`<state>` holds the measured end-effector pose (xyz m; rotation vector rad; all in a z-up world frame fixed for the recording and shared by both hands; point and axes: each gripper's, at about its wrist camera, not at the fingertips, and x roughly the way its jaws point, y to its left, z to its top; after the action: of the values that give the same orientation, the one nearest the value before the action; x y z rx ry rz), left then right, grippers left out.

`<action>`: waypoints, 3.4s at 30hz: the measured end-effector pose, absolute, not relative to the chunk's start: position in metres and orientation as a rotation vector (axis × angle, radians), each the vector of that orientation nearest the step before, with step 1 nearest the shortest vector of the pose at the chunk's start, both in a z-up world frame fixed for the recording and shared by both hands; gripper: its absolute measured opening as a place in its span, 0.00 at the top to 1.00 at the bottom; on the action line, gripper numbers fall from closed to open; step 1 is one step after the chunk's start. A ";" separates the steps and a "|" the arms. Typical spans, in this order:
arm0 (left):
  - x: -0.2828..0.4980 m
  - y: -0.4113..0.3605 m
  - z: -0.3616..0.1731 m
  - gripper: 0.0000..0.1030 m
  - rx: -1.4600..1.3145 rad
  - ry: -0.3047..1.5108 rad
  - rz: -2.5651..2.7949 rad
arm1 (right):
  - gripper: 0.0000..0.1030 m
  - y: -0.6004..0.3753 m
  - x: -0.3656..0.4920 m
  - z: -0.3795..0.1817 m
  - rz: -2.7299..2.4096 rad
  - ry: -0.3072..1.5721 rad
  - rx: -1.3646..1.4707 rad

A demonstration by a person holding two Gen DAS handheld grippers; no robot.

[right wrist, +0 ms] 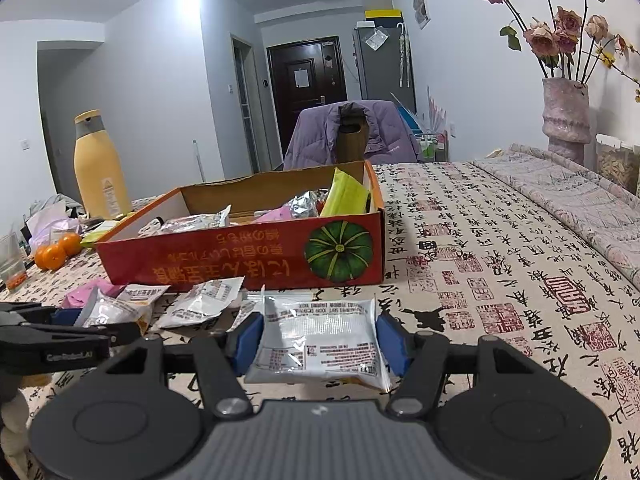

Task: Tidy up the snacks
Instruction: 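Carry both white sachets into the box and open both tools, then withdraw both tools from the box back toward the snack pile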

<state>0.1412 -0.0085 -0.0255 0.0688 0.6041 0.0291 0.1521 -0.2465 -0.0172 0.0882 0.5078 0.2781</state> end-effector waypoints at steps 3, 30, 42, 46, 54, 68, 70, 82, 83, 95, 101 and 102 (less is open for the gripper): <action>0.135 -0.007 -0.020 0.42 0.065 0.581 0.026 | 0.40 -0.246 0.151 -0.016 0.280 0.504 0.087; 0.208 -0.013 0.068 0.42 0.022 0.341 0.046 | 0.40 -0.194 0.239 0.057 0.329 0.334 -0.022; 0.277 0.001 0.053 0.42 -0.039 0.357 0.120 | 0.40 -0.163 0.316 0.044 0.314 0.372 -0.027; 0.286 0.007 0.035 0.42 -0.050 0.364 0.124 | 0.40 -0.161 0.323 0.026 0.303 0.369 -0.022; 0.290 0.011 0.021 0.29 -0.057 0.379 0.100 | 0.32 -0.159 0.329 0.009 0.285 0.394 -0.055; 0.282 0.023 0.023 0.00 -0.117 0.341 0.105 | 0.00 -0.176 0.320 0.013 0.244 0.363 -0.015; 0.281 0.023 0.024 0.00 -0.124 0.336 0.108 | 0.00 -0.177 0.320 0.013 0.241 0.355 -0.012; 0.258 0.023 0.051 0.00 -0.173 0.297 0.105 | 0.00 -0.180 0.303 0.034 0.254 0.365 -0.011; 0.253 0.022 0.053 0.00 -0.168 0.292 0.104 | 0.00 -0.179 0.302 0.036 0.255 0.365 -0.018; 0.189 0.028 0.062 0.00 -0.159 0.287 0.067 | 0.00 -0.186 0.245 0.050 0.309 0.378 -0.043; 0.159 0.033 0.050 0.00 -0.153 0.316 0.056 | 0.00 -0.193 0.216 0.041 0.322 0.402 -0.041; 0.154 0.034 0.048 0.00 -0.150 0.323 0.051 | 0.00 -0.195 0.211 0.039 0.325 0.408 -0.038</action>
<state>0.1538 0.0336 0.0476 -0.1505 0.3234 0.0512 0.2111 -0.1949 0.0388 -0.0376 0.4080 0.3254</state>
